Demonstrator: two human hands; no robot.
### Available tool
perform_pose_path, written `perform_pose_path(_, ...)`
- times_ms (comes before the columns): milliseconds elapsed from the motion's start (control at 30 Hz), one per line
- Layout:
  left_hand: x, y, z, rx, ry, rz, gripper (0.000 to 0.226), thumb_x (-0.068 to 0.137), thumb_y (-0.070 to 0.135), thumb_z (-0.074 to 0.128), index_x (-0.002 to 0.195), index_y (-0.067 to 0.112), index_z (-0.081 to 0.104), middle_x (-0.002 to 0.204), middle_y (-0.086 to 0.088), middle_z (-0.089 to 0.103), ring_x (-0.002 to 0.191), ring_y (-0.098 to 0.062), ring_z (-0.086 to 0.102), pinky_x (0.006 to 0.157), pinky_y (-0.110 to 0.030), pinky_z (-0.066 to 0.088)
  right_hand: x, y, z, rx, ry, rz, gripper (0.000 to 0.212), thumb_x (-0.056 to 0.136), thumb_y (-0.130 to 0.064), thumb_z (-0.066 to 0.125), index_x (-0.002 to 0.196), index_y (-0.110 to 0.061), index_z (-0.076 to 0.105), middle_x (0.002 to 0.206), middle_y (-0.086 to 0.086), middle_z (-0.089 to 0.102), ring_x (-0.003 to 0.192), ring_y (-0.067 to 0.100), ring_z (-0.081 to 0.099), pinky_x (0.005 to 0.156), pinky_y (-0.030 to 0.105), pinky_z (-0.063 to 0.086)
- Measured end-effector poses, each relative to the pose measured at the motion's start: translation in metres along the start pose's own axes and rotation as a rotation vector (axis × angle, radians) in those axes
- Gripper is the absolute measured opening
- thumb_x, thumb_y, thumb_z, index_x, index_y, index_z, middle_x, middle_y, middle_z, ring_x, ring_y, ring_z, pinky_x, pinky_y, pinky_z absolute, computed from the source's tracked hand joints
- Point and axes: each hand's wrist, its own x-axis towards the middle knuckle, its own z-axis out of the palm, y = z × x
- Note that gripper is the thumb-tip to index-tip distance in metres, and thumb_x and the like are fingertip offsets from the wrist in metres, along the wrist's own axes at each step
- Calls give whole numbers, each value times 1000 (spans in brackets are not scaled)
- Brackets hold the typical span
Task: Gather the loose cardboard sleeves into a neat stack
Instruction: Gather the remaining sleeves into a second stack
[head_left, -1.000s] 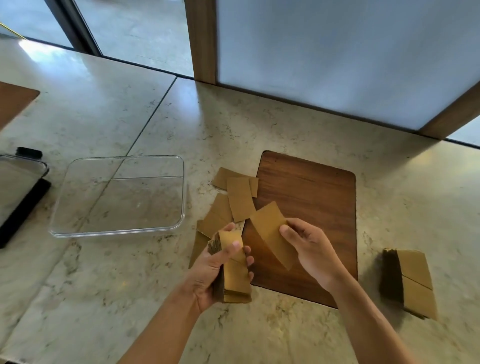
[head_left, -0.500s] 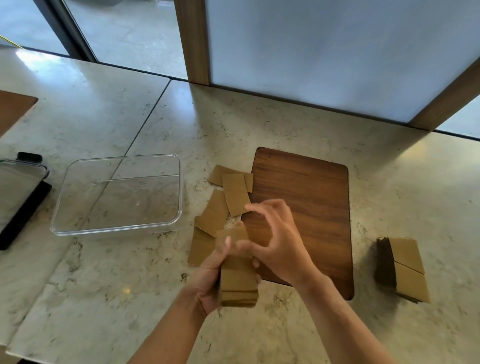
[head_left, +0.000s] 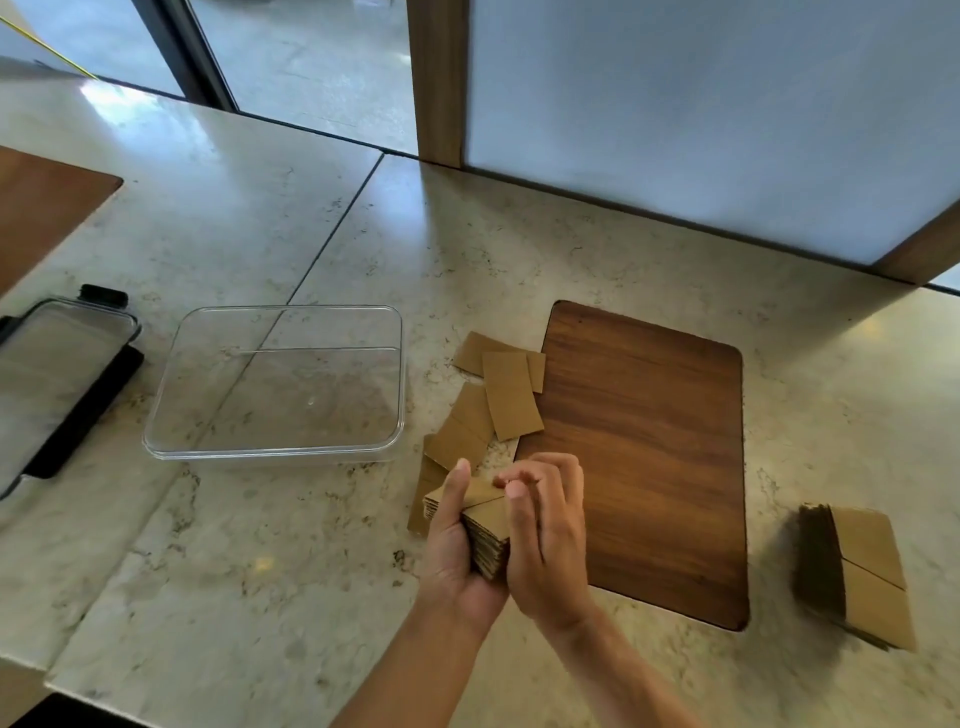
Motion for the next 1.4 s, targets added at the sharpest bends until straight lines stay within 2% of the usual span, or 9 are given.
perform_pose_path(133, 8, 23, 1, 222, 179, 237, 77, 72, 31, 86, 139, 11, 55, 105, -24, 64, 91, -38, 68, 90, -57, 58, 44, 14, 4, 47, 78, 442, 37, 101, -56, 43, 86, -29, 63, 84, -5, 66, 78, 10, 64, 68, 32, 49)
perform_pose_path(333, 6, 32, -6, 387, 205, 441, 55, 67, 25, 90, 117, 23, 68, 83, -24, 64, 66, -35, 66, 68, -53, 60, 93, 35, 29, -636, -155, 605, 72, 82, -65, 73, 132, -17, 51, 129, 7, 45, 121, 27, 45, 106, 43, 43)
perform_pose_path(533, 3, 46, 3, 506, 172, 337, 37, 74, 36, 87, 106, 24, 72, 81, -21, 65, 64, -34, 66, 62, -49, 60, 84, 37, -17, 62, -22, 739, 26, 91, -19, 80, 101, -33, 61, 100, -1, 75, 74, 7, 71, 56, 18, 54)
perform_pose_path(700, 7, 63, 7, 535, 50, -23, 58, 82, 64, 69, 120, 20, 72, 104, -26, 73, 76, -37, 72, 64, -46, 61, 97, 13, -83, 337, -684, 589, 33, 79, -47, 86, 108, -32, 77, 96, -13, 73, 84, 4, 64, 69, 17, 52)
perform_pose_path(800, 16, 61, 6, 628, -116, -326, 61, 90, 66, 61, 124, 17, 75, 112, -21, 75, 94, -34, 76, 76, -44, 63, 121, 3, -80, 153, -1085, 574, 45, 80, -40, 87, 122, -38, 71, 108, -13, 73, 97, 5, 69, 80, 21, 55)
perform_pose_path(933, 29, 53, 8, 548, -134, -323, 73, 77, 54, 86, 130, 6, 70, 115, -28, 72, 97, -39, 74, 78, -50, 62, 127, 14, -39, -84, -859, 347, 61, 72, -52, 89, 127, -49, 63, 112, -16, 64, 99, 1, 62, 85, 18, 51)
perform_pose_path(1100, 44, 60, 13, 257, -122, -75, 65, 84, 33, 87, 142, 28, 60, 102, -22, 69, 87, -34, 71, 93, -59, 52, 142, 49, -11, -186, -258, 335, 23, 92, -40, 75, 114, -41, 68, 118, -7, 58, 107, 11, 55, 90, 30, 50)
perform_pose_path(1267, 45, 66, 15, 224, -91, -11, 70, 76, 36, 93, 139, 29, 62, 105, -21, 69, 89, -32, 70, 83, -54, 56, 180, 68, 19, -779, -468, 295, 56, 87, -59, 67, 135, -32, 56, 132, 2, 38, 125, 23, 33, 108, 40, 32)
perform_pose_path(1400, 49, 70, 16, 286, 18, 87, 65, 67, 42, 96, 124, 22, 74, 101, -22, 71, 84, -33, 70, 77, -52, 58, 188, 71, 3, -436, -313, 424, 27, 88, -41, 78, 99, -29, 57, 106, -5, 60, 98, 16, 56, 78, 22, 43)
